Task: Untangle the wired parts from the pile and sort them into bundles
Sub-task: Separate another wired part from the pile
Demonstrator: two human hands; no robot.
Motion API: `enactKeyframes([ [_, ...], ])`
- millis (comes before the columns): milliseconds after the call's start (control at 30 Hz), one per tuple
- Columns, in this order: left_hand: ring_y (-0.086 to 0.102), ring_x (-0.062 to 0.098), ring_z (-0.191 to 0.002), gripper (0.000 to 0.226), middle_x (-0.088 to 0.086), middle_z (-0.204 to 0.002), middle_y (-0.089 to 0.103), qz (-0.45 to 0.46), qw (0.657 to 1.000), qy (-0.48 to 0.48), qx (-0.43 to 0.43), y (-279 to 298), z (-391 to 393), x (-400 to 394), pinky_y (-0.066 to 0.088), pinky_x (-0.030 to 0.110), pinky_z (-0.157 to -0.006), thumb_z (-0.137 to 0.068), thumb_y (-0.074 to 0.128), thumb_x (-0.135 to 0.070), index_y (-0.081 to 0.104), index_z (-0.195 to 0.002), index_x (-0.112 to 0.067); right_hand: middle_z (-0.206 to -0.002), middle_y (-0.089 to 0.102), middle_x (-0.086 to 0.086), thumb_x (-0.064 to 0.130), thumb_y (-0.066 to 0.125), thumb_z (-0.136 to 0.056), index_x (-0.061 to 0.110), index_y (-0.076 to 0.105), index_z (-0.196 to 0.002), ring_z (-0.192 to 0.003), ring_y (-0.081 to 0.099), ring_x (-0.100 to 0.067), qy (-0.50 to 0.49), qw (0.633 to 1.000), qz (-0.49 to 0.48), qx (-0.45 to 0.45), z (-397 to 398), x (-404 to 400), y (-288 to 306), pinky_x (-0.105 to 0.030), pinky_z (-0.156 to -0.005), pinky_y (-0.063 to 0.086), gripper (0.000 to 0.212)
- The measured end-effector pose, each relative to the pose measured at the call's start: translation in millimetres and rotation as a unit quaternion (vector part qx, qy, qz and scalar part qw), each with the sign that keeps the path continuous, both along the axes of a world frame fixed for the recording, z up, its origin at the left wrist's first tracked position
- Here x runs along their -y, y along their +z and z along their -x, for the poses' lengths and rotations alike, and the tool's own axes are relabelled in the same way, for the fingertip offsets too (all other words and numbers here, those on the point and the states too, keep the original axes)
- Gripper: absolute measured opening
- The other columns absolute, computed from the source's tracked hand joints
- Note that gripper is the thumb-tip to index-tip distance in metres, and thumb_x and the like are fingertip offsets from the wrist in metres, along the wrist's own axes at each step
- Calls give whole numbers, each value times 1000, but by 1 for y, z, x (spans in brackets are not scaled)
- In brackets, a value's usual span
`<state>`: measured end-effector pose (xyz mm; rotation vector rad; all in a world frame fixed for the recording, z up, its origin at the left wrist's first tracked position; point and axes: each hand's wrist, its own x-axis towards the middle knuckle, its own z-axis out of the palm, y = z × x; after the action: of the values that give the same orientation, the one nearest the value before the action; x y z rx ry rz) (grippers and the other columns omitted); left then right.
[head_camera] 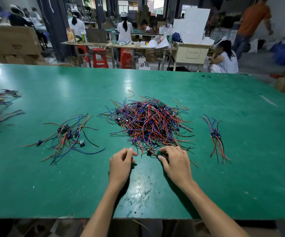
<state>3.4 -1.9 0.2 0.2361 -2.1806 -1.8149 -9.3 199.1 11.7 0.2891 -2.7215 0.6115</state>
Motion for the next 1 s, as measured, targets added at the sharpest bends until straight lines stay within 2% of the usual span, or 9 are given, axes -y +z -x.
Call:
enactKeyframes([
  [167, 60, 4, -67, 21, -18, -81, 67, 192, 977, -33, -85, 8, -7, -11, 44, 15, -61, -97, 55, -47, 70, -88, -34, -85, 69, 20, 31, 83, -80, 32, 65, -92, -84, 63, 6, 12, 988, 151, -24, -3, 0, 15, -30, -96, 30, 22],
  [267, 57, 7, -70, 27, -20, -92, 63, 210, 972, -38, -104, 15, -14, -23, 44, 16, -65, -93, 54, -55, 71, -100, -35, -88, 70, 28, 28, 83, -82, 36, 67, -93, -86, 65, 9, 27, 981, 176, -82, -6, 1, 26, -27, -96, 28, 21],
  [367, 60, 7, -73, 28, -15, -94, 72, 80, 992, -73, -64, 29, -19, -40, 47, 20, -68, -91, 64, -55, 75, -102, -32, -95, 71, 27, 20, 80, -85, 35, 66, -105, -90, 65, 14, 49, 973, 165, -151, -12, 0, 34, -22, -96, 27, 28],
  [500, 64, 11, -68, 12, 4, -90, 78, -183, 980, -68, -22, 53, -18, -52, 50, 19, -59, -91, 73, -24, 76, -101, -18, -92, 75, 21, 16, 78, -90, 28, 72, -110, -82, 70, -3, 78, 958, 101, -258, -17, -1, 40, -27, -86, 41, 24],
  [700, 76, 23, -77, 9, 8, -87, 77, -253, 965, -54, -41, 62, -23, -52, 58, 23, -64, -93, 68, -5, 72, -101, -4, -113, 71, 14, 22, 77, -91, 19, 69, -122, -100, 64, -12, 52, 950, 92, -295, -24, 3, 33, -28, -89, 41, 33],
  [767, 77, 24, -78, 8, 11, -88, 77, -280, 959, -30, -43, 62, -21, -50, 59, 24, -67, -95, 65, -5, 69, -101, -4, -108, 68, 9, 24, 79, -88, 18, 68, -112, -96, 59, -14, 44, 944, 117, -305, -32, 11, 30, -29, -86, 41, 27],
  [833, 77, 24, -79, 6, 19, -91, 76, -293, 955, -17, -48, 62, -20, -46, 59, 23, -69, -97, 62, -5, 66, -101, -5, -85, 66, 14, 33, 74, -91, 28, 65, -98, -77, 58, -8, 40, 956, 164, -240, -44, 21, 22, -28, -74, 46, 12],
  [900, 77, 23, -79, 5, 20, -89, 76, -304, 951, -13, -57, 60, -19, -44, 59, 22, -68, -98, 60, -4, 64, -99, -6, -71, 68, 11, 53, 62, -92, 34, 65, -95, -62, 61, -5, 29, 966, 254, -44, -50, 34, 20, -29, -61, 51, 19],
  [1000, 76, 23, -80, 4, 13, -93, 78, -314, 947, -21, -64, 53, -21, -43, 58, 23, -69, -99, 59, -3, 61, -101, -6, -83, 75, 3, 53, 55, -98, 28, 71, -101, -53, 60, -10, 10, 848, 505, 163, -41, 49, 24, -24, -40, 44, 30],
])
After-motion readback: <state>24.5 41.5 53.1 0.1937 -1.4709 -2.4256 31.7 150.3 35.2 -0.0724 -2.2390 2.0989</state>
